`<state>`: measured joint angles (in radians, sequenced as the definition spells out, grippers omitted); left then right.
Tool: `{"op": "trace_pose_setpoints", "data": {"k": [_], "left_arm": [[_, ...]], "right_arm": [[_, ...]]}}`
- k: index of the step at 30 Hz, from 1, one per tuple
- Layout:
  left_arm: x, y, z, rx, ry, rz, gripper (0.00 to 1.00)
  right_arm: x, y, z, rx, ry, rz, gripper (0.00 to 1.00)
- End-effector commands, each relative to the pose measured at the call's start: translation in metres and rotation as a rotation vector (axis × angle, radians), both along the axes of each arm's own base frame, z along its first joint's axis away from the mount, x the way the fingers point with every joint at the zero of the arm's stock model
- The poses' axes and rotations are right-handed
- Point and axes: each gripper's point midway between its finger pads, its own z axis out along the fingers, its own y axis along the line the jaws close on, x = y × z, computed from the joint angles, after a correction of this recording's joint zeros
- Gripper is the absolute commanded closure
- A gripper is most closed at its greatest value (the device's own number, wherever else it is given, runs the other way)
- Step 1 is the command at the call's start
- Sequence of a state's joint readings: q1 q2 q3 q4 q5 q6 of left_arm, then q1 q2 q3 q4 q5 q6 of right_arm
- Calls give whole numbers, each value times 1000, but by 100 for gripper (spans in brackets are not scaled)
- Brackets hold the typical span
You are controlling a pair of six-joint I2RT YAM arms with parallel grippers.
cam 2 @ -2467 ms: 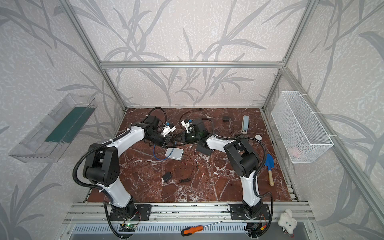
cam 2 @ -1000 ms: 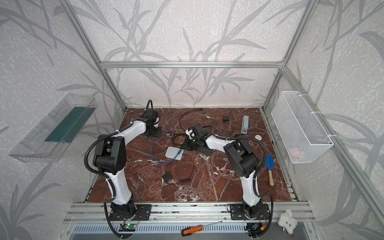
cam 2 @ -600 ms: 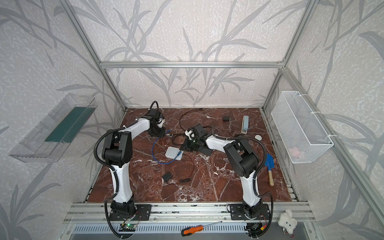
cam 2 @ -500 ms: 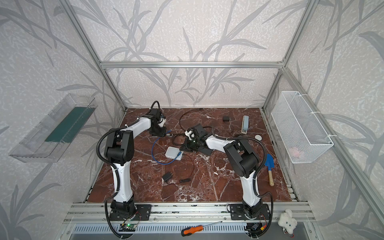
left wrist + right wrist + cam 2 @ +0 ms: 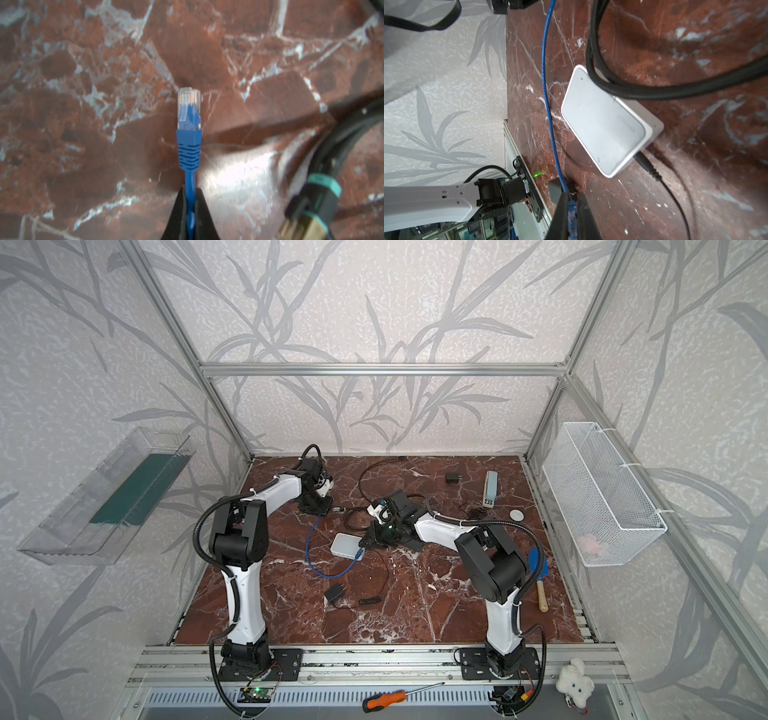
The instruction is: Insert the plug into the switch port
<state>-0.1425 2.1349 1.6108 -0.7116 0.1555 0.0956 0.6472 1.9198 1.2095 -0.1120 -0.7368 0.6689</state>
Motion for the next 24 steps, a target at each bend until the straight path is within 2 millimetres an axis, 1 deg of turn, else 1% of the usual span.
{"op": "trace_pose_setpoints", "data": {"k": [1,5,7,9,11,14,17,20,22,24], "left_arm": [[-8,-4,52,-69,-78,-25,92],[-25,-32,86,-226,-122,-114,92],[-37,-45,98,-294,-142,-163,93],[-49,-52,106,-334,-163,-198,93],[-60,-57,110,-363,-178,-223,93],[-73,-61,116,-386,-191,-245,93],[-80,-63,120,-387,-217,-263,93],[-82,-65,124,-388,-244,-277,93],[-83,-66,124,-385,-253,-283,93],[-85,-68,124,-378,-257,-297,93]], "right_arm": [[-17,-14,6,-33,-32,41,89],[-20,-27,-12,-108,-33,13,88],[-18,-34,-20,-155,-41,3,82],[-14,-35,-19,-164,-59,1,75],[-5,-36,-8,-145,-82,-16,68],[14,-34,24,-93,-141,-35,63],[38,-25,61,-30,-222,-60,59],[64,-8,89,59,-275,-111,57],[83,0,95,104,-261,-172,56],[99,6,95,127,-230,-240,56]]}}
